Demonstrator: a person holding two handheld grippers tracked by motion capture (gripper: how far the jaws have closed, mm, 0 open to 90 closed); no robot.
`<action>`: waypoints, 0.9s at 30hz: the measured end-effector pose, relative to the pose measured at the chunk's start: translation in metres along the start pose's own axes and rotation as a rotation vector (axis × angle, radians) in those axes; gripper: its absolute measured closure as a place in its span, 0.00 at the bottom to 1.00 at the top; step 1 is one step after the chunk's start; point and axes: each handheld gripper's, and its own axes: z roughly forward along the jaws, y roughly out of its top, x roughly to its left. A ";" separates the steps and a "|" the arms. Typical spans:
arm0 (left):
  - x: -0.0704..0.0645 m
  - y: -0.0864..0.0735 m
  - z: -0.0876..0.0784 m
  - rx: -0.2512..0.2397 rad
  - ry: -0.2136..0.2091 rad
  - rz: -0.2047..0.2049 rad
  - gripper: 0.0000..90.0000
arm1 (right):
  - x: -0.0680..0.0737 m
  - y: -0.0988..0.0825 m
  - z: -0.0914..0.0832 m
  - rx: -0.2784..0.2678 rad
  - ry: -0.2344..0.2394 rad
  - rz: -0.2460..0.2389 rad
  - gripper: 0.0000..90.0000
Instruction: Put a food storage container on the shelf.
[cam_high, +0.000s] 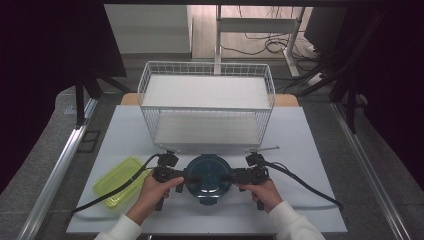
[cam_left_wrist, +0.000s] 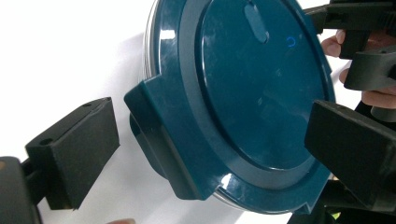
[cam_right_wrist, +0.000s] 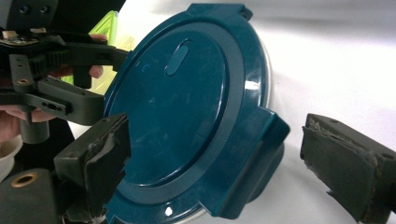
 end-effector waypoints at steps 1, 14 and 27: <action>0.000 0.000 0.001 -0.002 -0.003 -0.006 0.03 | 0.000 0.000 0.001 0.004 0.006 0.003 0.11; 0.002 -0.003 0.009 0.017 -0.049 -0.049 0.12 | -0.001 -0.006 0.010 0.043 0.026 0.060 0.22; 0.003 -0.004 0.002 -0.003 -0.065 -0.108 0.24 | -0.007 -0.005 0.005 0.029 0.052 0.177 0.36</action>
